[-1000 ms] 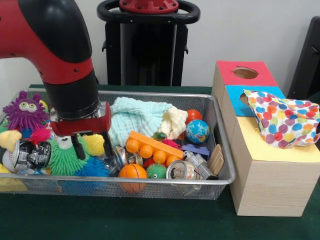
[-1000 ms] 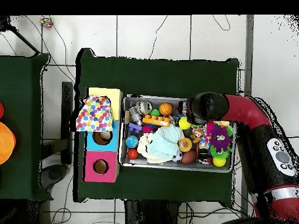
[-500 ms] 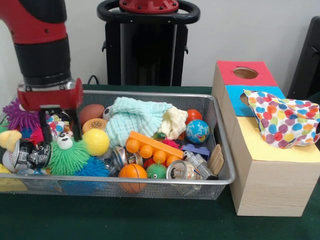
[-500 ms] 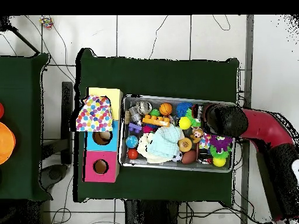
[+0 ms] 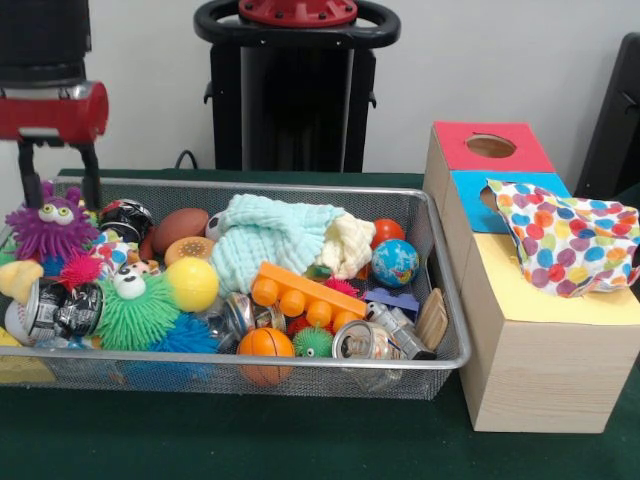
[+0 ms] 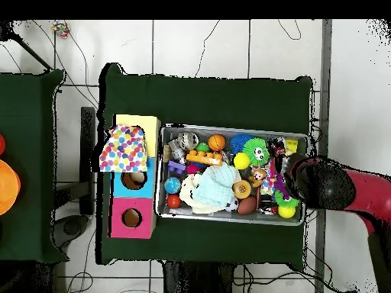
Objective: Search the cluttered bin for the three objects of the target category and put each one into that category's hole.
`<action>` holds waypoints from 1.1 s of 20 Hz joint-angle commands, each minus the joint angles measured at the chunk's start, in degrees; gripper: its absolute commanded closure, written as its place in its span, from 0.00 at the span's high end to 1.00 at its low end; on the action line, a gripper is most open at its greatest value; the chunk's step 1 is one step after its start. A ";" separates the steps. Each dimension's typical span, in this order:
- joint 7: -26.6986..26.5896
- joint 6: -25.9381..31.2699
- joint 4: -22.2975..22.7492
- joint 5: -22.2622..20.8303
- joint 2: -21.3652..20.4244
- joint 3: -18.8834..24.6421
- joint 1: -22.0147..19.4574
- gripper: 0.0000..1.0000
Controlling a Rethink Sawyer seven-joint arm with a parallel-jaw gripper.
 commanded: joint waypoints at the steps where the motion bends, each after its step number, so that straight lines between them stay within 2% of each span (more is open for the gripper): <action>1: -8.53 3.01 13.15 4.07 -15.32 5.35 -1.71 1.00; 11: -11.71 9.56 17.63 10.88 -25.28 5.73 -2.89 1.00; 15: -16.46 21.64 18.23 16.88 -33.75 3.27 -2.94 1.00; 17: -18.27 25.07 18.94 18.49 -36.80 2.15 -3.36 1.00; 19: -17.71 23.05 21.09 19.19 -37.39 1.93 -4.06 1.00; 22: -15.43 17.34 23.60 17.94 -34.19 3.04 -5.02 1.00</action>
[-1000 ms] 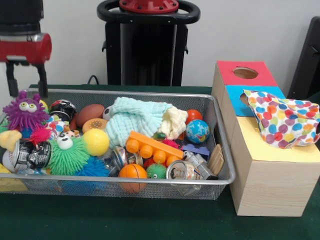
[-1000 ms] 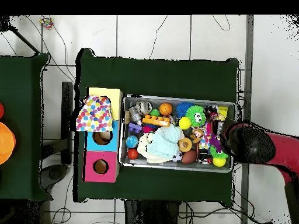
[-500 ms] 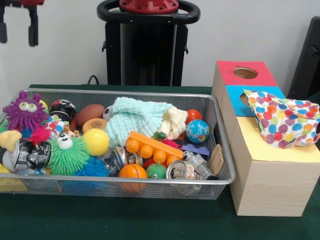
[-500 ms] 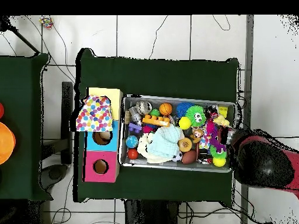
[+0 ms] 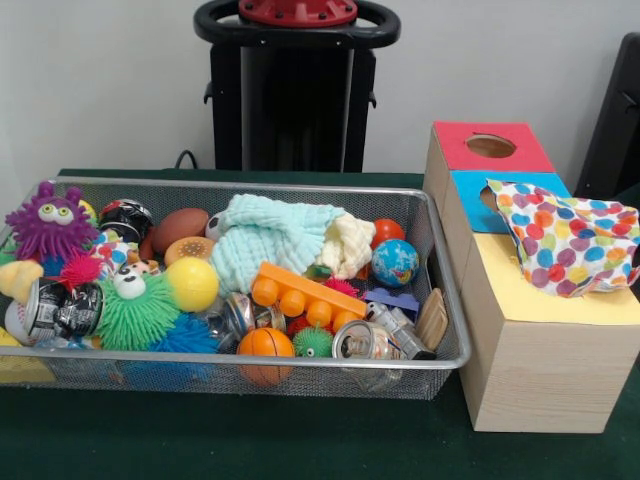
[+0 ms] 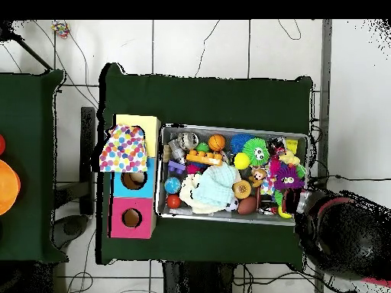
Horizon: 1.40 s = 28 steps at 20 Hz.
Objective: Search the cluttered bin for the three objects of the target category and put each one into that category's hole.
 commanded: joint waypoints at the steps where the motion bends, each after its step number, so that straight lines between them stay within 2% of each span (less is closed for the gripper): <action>1: -14.58 1.04 9.89 0.92 -2.09 1.38 -2.10 1.00; 8: -12.91 -0.35 8.54 -1.55 1.63 2.22 -1.99 1.00; 10: -11.74 -0.08 6.78 -2.36 3.25 2.43 -1.18 1.00; 12: -10.18 2.08 3.50 -3.42 5.40 2.61 0.72 1.00; 14: -8.55 6.20 0.11 -3.61 6.41 2.80 3.11 1.00; 15: -6.92 6.52 -2.04 -3.92 6.31 2.86 4.77 1.00; 18: -4.26 12.39 -7.88 -4.64 8.35 2.64 8.76 1.00; 20: -3.90 17.12 -11.33 -4.82 8.76 2.41 10.68 1.00; 22: -2.45 18.76 -13.28 -4.41 8.60 1.75 12.37 1.00; 25: -2.60 16.73 -11.91 -2.97 9.84 0.85 12.77 1.00; 28: -1.36 7.64 -8.24 -5.01 12.83 -1.23 12.45 1.00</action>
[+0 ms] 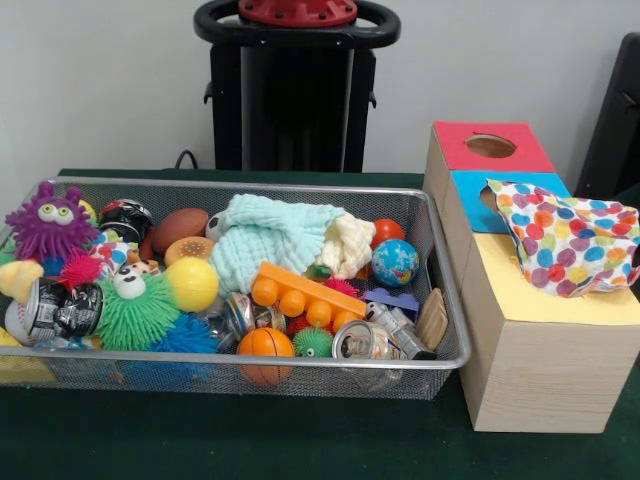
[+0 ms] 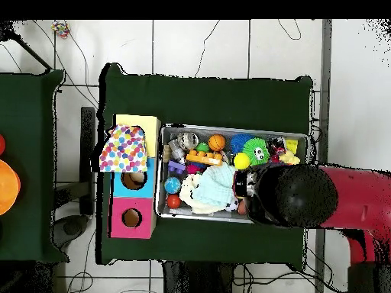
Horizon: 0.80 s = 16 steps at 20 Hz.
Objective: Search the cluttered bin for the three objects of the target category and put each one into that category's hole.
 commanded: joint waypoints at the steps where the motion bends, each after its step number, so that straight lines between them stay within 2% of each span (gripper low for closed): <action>1: 0.00 -5.52 -0.07 -3.58 7.05 -2.05 0.27 1.00; 4: 3.59 -13.32 -0.28 -6.07 12.02 -3.82 1.53 1.00; 6: 3.88 -16.60 -1.23 -6.45 15.88 -4.27 2.01 1.00; 12: 1.02 -17.66 -6.77 -6.13 26.75 -5.29 3.04 1.00; 16: 0.77 -21.81 -6.18 -6.99 30.46 -6.05 2.76 1.00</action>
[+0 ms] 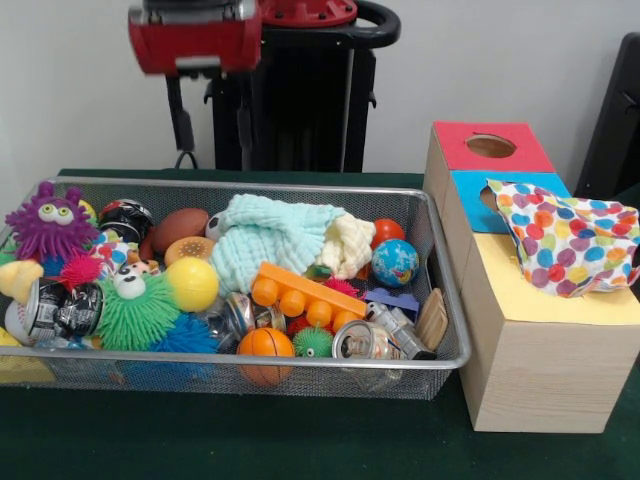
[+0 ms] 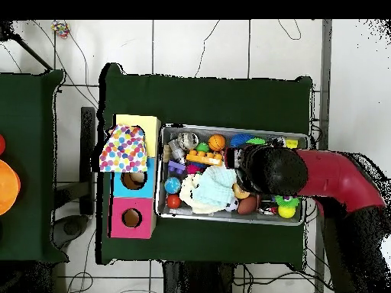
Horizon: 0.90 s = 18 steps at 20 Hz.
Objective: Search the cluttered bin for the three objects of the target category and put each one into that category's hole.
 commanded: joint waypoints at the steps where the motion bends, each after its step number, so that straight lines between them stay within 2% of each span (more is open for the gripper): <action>1: 0.45 -4.23 -2.15 -3.99 12.53 -3.56 0.11 1.00; 5: -1.61 -6.15 -1.95 -5.19 15.38 -3.61 -2.26 1.00; 8: -3.71 -7.85 -2.09 -4.78 18.74 -1.58 -5.27 1.00; 11: -4.43 -9.75 -1.44 -4.57 19.76 0.24 -7.52 1.00; 13: -3.92 -11.13 -0.67 -4.00 19.07 1.60 -8.47 1.00; 18: -3.22 -8.43 -0.72 -1.67 15.52 4.07 -8.35 1.00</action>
